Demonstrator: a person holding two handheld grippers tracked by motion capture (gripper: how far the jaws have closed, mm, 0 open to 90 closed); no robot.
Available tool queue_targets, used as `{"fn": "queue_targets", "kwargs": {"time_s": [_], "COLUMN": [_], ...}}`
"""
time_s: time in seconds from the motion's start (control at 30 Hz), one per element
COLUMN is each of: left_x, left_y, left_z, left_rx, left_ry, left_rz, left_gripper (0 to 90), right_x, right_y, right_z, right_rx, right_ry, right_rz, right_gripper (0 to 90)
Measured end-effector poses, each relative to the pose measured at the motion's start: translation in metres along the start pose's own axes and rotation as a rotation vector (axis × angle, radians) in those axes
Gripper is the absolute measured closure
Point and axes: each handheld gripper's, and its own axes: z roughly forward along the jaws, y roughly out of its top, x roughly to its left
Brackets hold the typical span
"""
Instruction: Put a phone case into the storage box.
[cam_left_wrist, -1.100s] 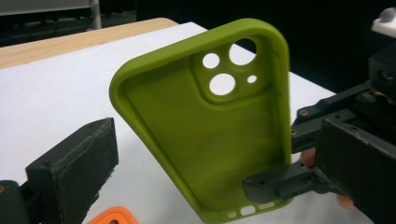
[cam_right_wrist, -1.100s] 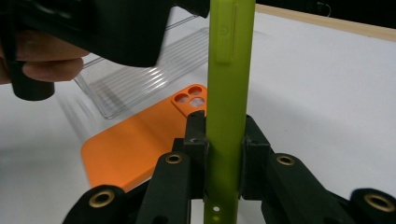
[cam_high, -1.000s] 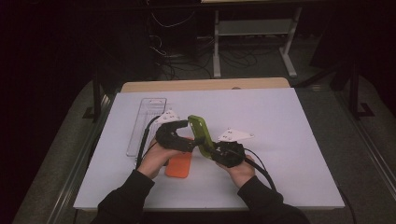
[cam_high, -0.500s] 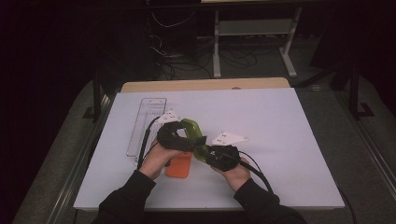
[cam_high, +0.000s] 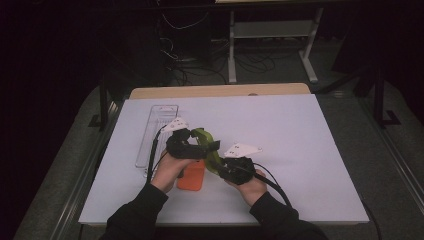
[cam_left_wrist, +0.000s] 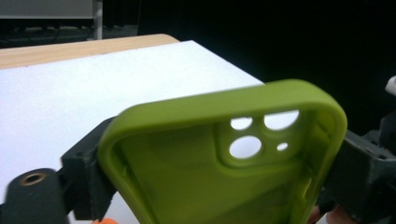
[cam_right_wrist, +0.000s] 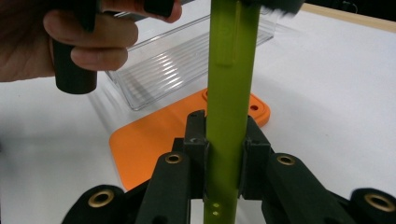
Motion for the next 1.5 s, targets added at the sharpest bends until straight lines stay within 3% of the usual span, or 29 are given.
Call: {"fn": "queue_targets", "kwargs": {"time_s": [0.07,0.23,0.4,0.7,0.83,1.2,1.33,1.5], "left_x": [0.000,-0.003,-0.002,0.005,0.007,0.013,0.020,0.030], "left_y": [0.000,0.001,0.003,0.016,0.023,0.058,0.066,0.075], "left_z": [0.000,0.000,0.000,0.000,0.001,-0.007,-0.015,-0.024], "left_rx": [0.002,0.001,0.007,-0.019,-0.018,-0.025,-0.048,-0.069], "left_ry": [0.004,0.002,0.012,0.033,0.046,0.095,0.108,0.133], "left_rz": [0.014,0.004,0.011,0.015,0.022,0.095,0.090,0.082], "left_gripper": [12.2,13.1,13.5,13.6,13.6,13.6,13.6,13.6], "right_x": [0.000,0.000,-0.003,-0.019,-0.029,-0.055,-0.061,-0.066], "right_y": [0.000,0.000,0.000,-0.004,-0.006,-0.018,-0.026,-0.036], "right_z": [0.000,0.000,-0.002,-0.022,-0.031,-0.052,-0.062,-0.072], "right_rx": [0.004,0.006,0.014,0.031,0.040,0.041,0.039,0.030], "right_ry": [0.001,0.000,0.005,0.035,0.014,-0.075,-0.090,-0.108], "right_rz": [0.003,-0.004,0.002,0.002,0.005,0.011,0.007,0.007], "right_gripper": [75.4,74.0,55.7,36.4,29.7,11.7,1.6,0.0]}}
